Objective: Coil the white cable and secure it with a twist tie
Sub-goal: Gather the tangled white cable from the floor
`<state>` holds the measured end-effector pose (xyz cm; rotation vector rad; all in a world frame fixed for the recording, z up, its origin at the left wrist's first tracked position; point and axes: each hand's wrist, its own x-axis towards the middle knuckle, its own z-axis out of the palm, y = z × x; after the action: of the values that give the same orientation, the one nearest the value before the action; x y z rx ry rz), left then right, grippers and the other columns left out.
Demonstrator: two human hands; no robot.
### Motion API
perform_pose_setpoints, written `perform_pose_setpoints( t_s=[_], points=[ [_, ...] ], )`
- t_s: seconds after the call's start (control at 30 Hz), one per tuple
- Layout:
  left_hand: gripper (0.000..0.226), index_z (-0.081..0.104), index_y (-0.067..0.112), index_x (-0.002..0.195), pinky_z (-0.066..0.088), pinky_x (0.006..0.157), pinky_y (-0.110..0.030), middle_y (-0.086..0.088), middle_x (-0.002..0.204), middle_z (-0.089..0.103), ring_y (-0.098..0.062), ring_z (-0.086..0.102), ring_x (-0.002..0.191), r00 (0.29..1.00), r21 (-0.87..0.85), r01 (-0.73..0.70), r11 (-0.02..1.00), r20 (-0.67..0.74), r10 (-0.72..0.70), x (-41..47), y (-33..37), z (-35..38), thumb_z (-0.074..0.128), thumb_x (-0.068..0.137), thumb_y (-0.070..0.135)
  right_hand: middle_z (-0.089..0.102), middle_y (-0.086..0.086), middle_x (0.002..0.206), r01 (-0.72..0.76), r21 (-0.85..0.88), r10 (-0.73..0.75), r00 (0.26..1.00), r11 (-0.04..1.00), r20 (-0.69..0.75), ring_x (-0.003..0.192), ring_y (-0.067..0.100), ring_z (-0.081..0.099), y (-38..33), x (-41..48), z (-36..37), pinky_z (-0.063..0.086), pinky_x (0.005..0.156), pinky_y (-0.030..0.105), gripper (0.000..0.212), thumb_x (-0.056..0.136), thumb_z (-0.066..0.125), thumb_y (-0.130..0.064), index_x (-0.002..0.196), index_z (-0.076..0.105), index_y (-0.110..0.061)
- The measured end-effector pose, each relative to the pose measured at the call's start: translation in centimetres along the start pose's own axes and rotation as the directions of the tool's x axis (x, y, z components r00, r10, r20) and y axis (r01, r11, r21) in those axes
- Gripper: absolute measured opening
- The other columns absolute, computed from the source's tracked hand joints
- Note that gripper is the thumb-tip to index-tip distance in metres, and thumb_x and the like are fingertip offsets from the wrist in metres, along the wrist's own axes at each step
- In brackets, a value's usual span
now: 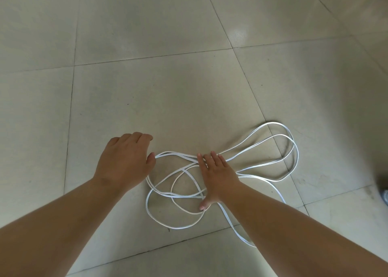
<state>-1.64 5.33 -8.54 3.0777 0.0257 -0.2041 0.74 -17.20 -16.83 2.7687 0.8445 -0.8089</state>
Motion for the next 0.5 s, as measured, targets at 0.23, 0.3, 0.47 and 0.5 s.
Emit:
perform_pose_setpoints(
  t_s=[0.23, 0.3, 0.47, 0.5],
  points=[
    [0.044, 0.049, 0.018, 0.130, 0.035, 0.096, -0.035, 0.000, 0.125, 0.058, -0.021, 0.053, 0.114, 1.000, -0.001, -0.005, 1.000, -0.004, 0.005, 0.0, -0.2, -0.1, 0.049, 0.089, 0.034, 0.022, 0.009, 0.144, -0.043, 0.105, 0.045, 0.999, 0.994, -0.018, 0.131, 0.029, 0.026, -0.9, -1.2, 0.2, 0.026, 0.111, 0.035, 0.130, 0.059, 0.084, -0.044, 0.147, -0.004, -0.004],
    [0.043, 0.049, 0.018, 0.130, 0.035, 0.096, -0.035, 0.000, 0.124, 0.058, -0.021, 0.053, 0.114, 1.000, 0.001, -0.010, 1.000, -0.006, 0.010, -0.1, -0.1, -0.1, 0.049, 0.089, 0.034, 0.028, 0.008, 0.139, -0.065, 0.143, 0.072, 0.996, 0.988, -0.044, 0.125, 0.028, 0.032, -1.2, -1.4, 0.6, 0.033, 0.104, 0.035, 0.119, 0.062, 0.084, -0.038, 0.146, 0.006, -0.006],
    [0.042, 0.050, 0.018, 0.128, 0.035, 0.095, -0.036, -0.001, 0.123, 0.059, -0.022, 0.054, 0.112, 1.000, -0.007, -0.021, 1.000, -0.007, 0.021, -0.2, 0.1, -0.2, 0.050, 0.089, 0.033, 0.038, 0.007, 0.132, -0.013, 0.193, 0.037, 0.992, 0.981, -0.119, 0.119, 0.026, 0.040, -0.6, -2.3, 1.8, 0.037, 0.098, 0.036, 0.088, 0.077, 0.072, -0.032, 0.144, 0.020, -0.011],
    [0.042, 0.051, 0.016, 0.127, 0.036, 0.094, -0.037, -0.002, 0.121, 0.060, -0.024, 0.055, 0.111, 1.000, -0.007, -0.024, 1.000, -0.008, 0.024, -0.3, 0.1, -0.2, 0.051, 0.089, 0.032, 0.038, 0.007, 0.134, 0.011, 0.180, 0.013, 0.992, 0.984, -0.129, 0.120, 0.027, 0.040, -0.3, -2.5, 2.1, 0.038, 0.099, 0.037, 0.085, 0.081, 0.068, -0.030, 0.146, 0.017, -0.012]
  ],
)
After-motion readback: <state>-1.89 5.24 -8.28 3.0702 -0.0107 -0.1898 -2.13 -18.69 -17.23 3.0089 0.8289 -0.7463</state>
